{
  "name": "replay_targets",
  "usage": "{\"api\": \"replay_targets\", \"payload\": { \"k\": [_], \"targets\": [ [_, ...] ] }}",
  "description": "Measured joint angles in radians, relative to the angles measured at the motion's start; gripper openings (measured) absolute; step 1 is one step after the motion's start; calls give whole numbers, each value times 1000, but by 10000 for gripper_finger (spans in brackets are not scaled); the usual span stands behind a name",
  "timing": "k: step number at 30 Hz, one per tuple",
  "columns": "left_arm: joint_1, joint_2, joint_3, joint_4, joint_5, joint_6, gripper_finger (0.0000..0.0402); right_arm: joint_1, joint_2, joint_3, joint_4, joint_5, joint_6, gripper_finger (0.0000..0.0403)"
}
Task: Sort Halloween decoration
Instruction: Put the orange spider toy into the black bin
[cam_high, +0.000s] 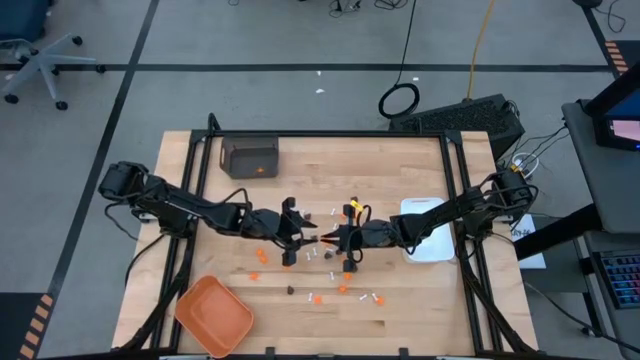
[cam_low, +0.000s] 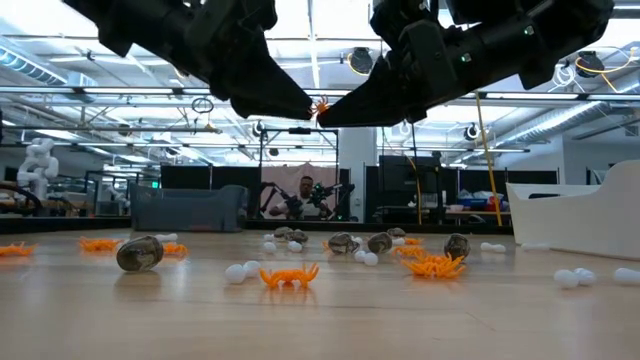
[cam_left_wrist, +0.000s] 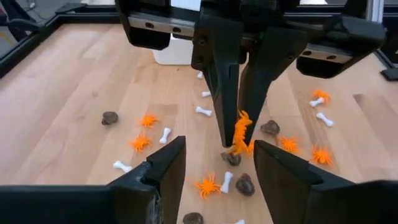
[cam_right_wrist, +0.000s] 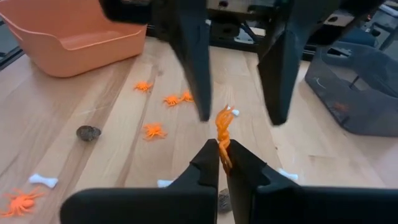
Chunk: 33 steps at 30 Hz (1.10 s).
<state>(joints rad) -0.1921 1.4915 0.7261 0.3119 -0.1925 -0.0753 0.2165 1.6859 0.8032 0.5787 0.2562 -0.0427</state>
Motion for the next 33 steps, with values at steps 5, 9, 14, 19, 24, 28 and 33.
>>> {"api": "replay_targets", "payload": {
  "k": [5,9,14,19,24,28,33],
  "targets": [
    [0,52,2,105,26,15,163,-7,0,0,0,0,4,0],
    [-1,90,1,150,28,22,128,-6,0,0,0,0,6,0],
    [0,105,1,161,27,23,79,-6,0,0,-4,-3,19,0],
    [-5,94,-1,161,14,11,61,-6,0,0,-4,-3,18,0],
    [-21,86,-1,169,-25,29,94,-6,-2,2,2,0,16,0],
    [-27,82,0,177,-45,29,124,-7,-1,2,-3,1,14,0],
    [-39,83,0,180,-45,34,138,-6,-1,1,-1,1,13,0]
  ]
}}
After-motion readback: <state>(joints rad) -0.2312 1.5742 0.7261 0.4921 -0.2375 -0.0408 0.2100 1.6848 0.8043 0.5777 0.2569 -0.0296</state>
